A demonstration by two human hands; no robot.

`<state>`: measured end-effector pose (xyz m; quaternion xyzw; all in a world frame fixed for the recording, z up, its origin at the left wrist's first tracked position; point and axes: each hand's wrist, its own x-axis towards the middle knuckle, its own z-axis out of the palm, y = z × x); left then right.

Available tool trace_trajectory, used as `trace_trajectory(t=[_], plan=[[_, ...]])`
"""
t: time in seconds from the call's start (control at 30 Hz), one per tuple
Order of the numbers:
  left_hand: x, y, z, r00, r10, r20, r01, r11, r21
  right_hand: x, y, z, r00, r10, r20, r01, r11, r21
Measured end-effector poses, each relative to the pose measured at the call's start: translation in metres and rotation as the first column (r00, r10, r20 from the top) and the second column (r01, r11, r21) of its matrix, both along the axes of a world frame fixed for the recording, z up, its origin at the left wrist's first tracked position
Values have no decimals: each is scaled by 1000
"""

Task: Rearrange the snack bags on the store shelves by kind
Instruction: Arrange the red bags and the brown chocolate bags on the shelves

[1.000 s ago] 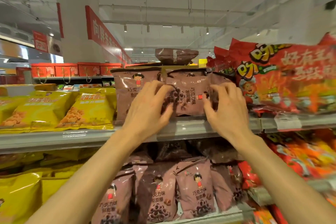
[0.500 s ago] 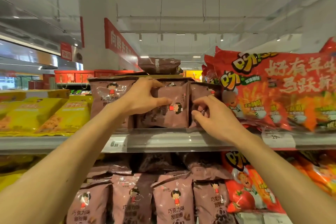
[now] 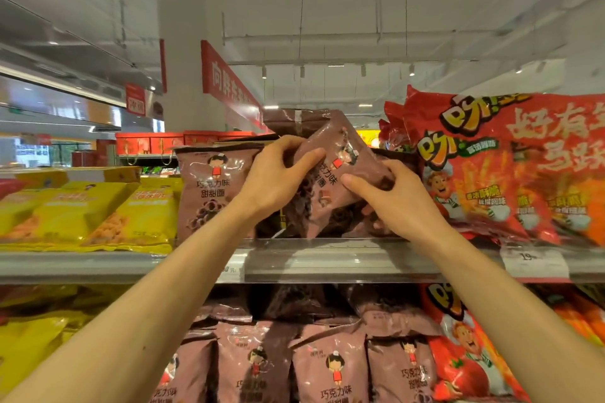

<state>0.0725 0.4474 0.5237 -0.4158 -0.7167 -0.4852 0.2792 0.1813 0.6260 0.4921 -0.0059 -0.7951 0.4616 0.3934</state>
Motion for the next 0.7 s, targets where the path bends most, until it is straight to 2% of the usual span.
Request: trace_trajectory(t=[0.03, 0.1, 0.17, 0.23, 0.33, 0.47, 0.53, 0.6, 0.7], plan=[[1, -4, 0, 999, 12, -30, -12, 1000, 5, 0, 2, 1, 1000, 14, -10, -15, 999, -42], [1, -19, -2, 970, 113, -214, -112, 994, 15, 1, 4, 5, 998, 50, -29, -52, 995, -90], [-2, -38, -10, 860, 257, -441, -265, 963, 44, 2, 5, 10, 996, 80, -48, -85, 991, -104], [-12, -58, -22, 744, 373, -554, -385, 917, 100, 1, 4, 16, 995, 81, -64, -85, 995, -58], [-33, -80, -43, 658, 460, -596, -512, 854, 93, -2, -1, 24, 997, 46, -63, -45, 999, 17], [-49, -88, -62, 649, 455, -610, -628, 773, -91, -18, -8, 33, 999, 48, -1, -48, 997, 59], [-53, -88, -66, 616, 475, -628, -685, 717, -130, -24, -13, 36, 999, 21, 40, -26, 993, 114], [-56, -86, -68, 588, 500, -636, -727, 671, -146, -28, -20, 36, 997, -41, 68, 27, 978, 205], [-55, -88, -66, 613, 478, -629, -708, 685, -169, -28, -33, 26, 972, -219, 86, 177, 921, 346]])
